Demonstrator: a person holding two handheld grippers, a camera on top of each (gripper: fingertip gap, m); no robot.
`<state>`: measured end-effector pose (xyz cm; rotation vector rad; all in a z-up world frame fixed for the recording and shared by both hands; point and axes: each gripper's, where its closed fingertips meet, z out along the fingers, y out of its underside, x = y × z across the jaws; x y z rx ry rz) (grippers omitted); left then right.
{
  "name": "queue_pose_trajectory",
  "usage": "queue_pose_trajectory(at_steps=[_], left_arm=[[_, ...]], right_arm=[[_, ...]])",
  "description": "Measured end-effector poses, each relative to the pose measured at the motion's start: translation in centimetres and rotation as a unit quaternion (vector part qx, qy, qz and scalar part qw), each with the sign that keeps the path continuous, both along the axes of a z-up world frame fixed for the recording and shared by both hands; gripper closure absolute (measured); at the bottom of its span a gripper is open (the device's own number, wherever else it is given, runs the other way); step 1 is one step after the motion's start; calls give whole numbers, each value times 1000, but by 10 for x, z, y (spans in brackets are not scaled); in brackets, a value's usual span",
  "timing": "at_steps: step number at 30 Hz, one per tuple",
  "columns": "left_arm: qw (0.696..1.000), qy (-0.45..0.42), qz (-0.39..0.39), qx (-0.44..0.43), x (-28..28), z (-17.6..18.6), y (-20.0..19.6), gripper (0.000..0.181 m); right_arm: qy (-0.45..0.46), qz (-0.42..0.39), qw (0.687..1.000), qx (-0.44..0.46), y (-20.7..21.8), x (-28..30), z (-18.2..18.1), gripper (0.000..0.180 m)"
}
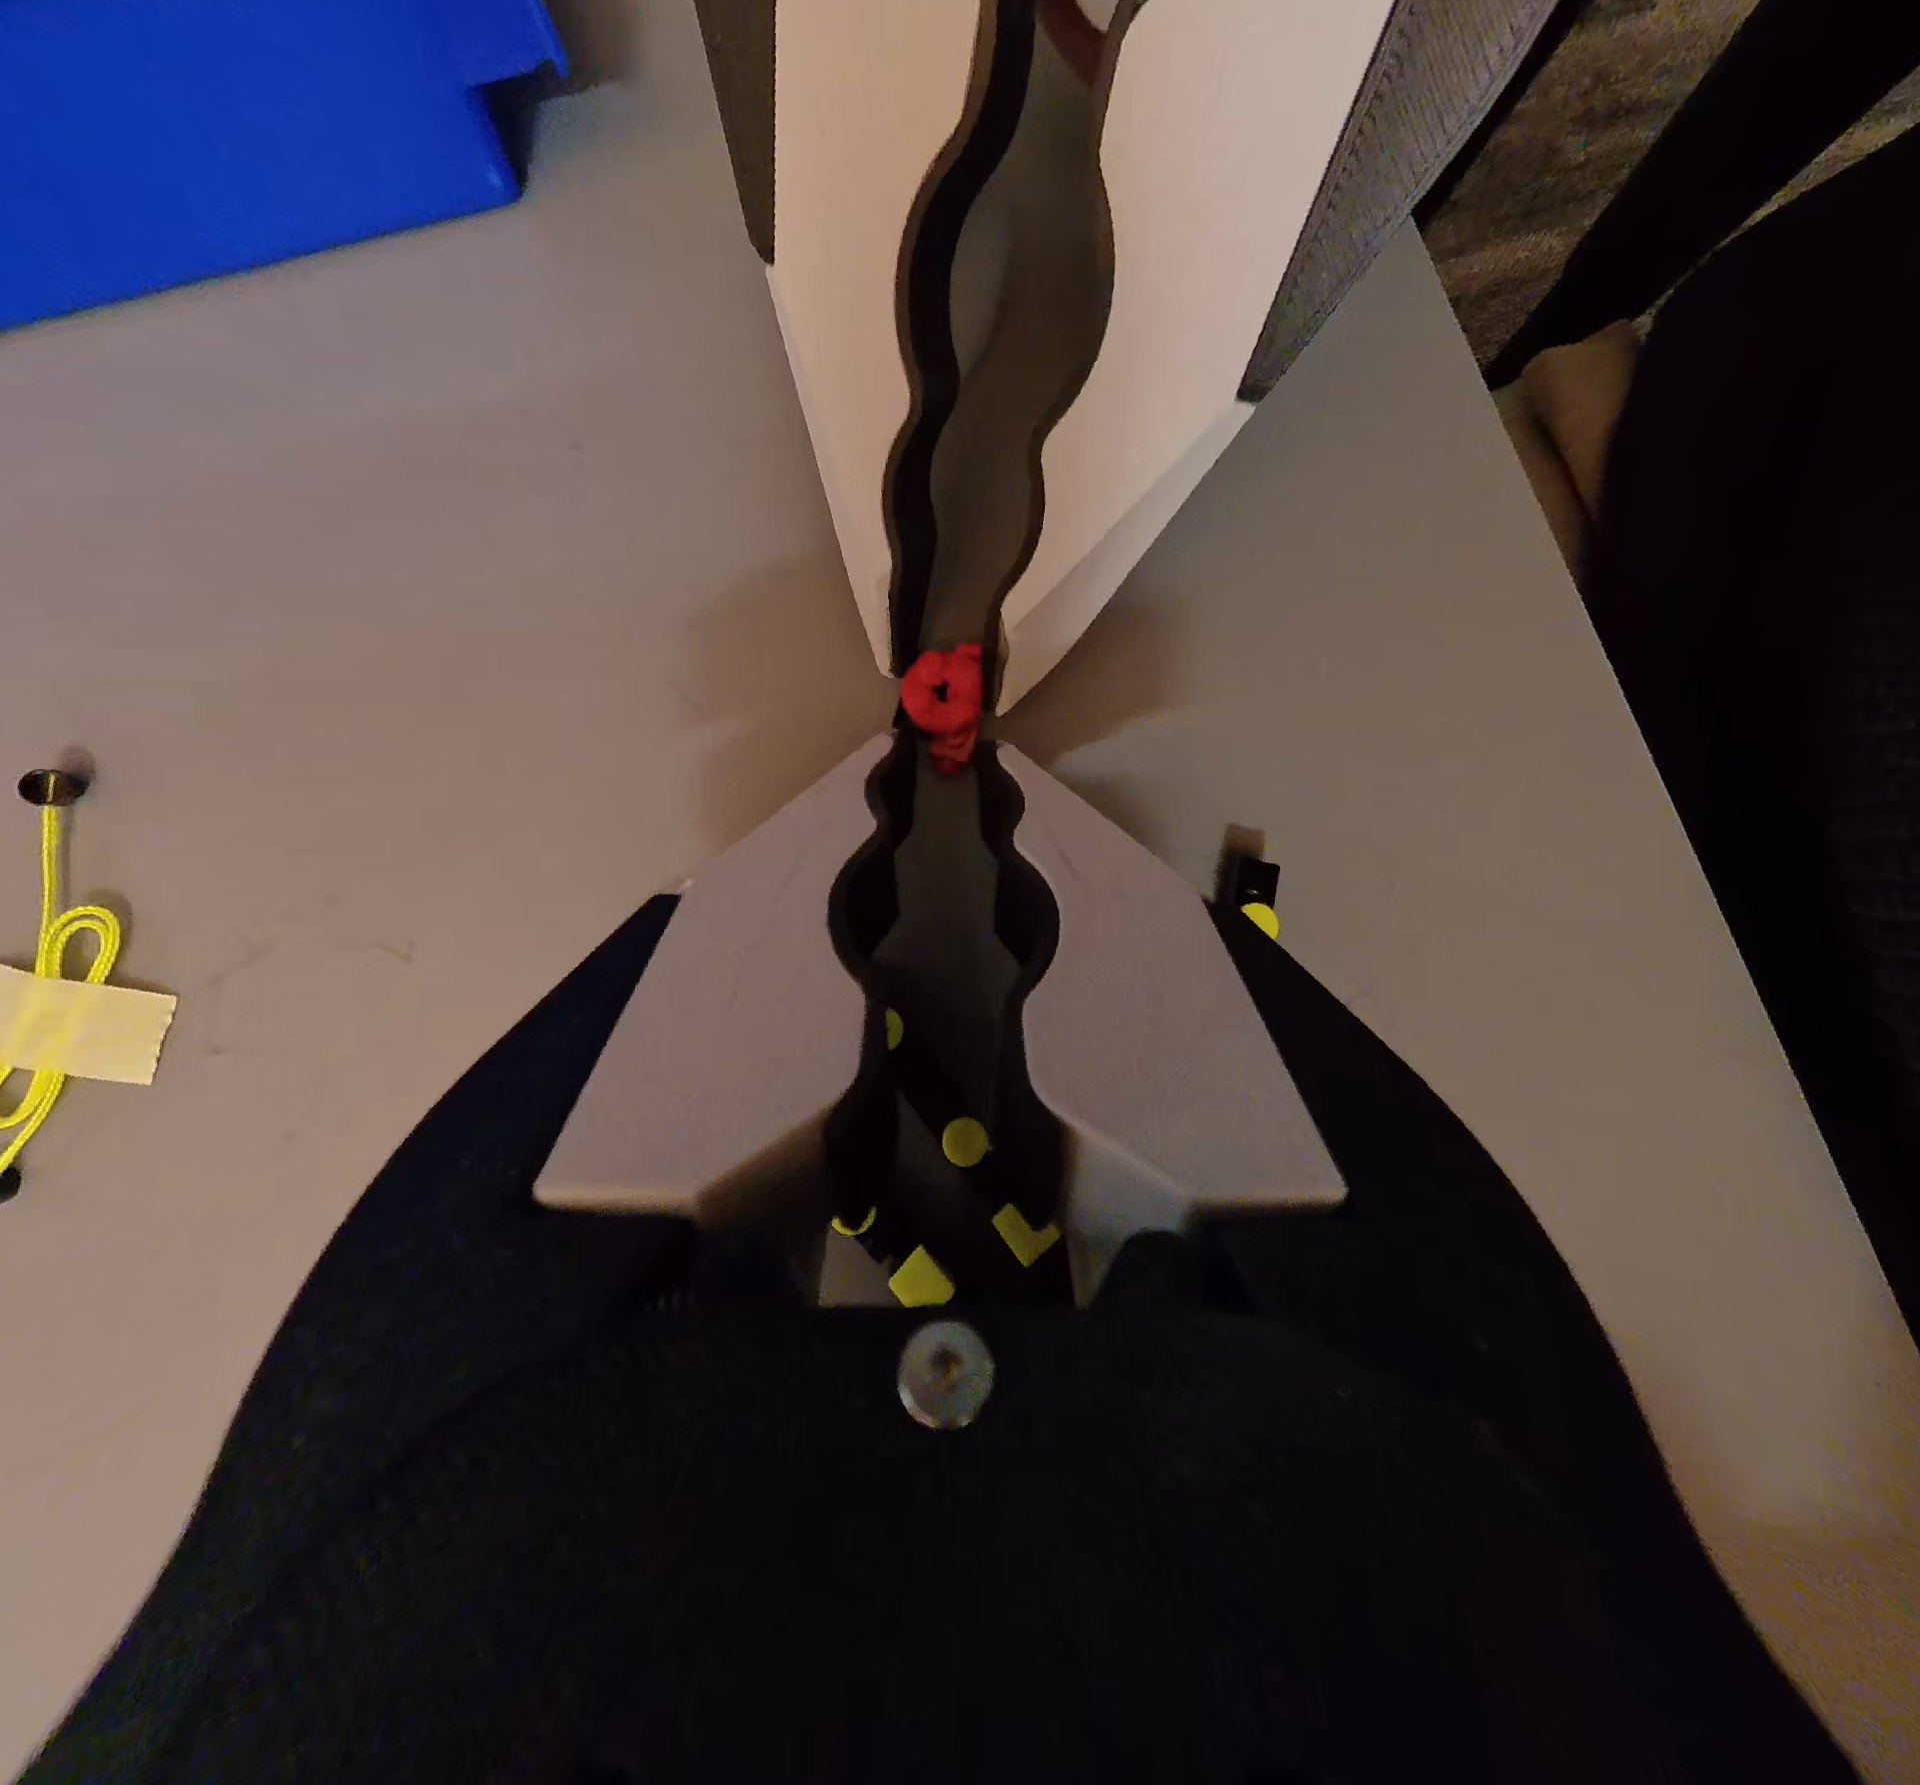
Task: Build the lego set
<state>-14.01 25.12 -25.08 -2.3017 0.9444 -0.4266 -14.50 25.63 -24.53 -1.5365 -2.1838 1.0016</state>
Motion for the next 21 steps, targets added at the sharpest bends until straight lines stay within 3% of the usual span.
queue_pose_trajectory(at_steps=[21], left_arm=[[1000, -1, -5, -7, -1, 0, -4, 179]], right_arm=[[-4, 3, 1000, 6, -3, -1, -1, 163]])
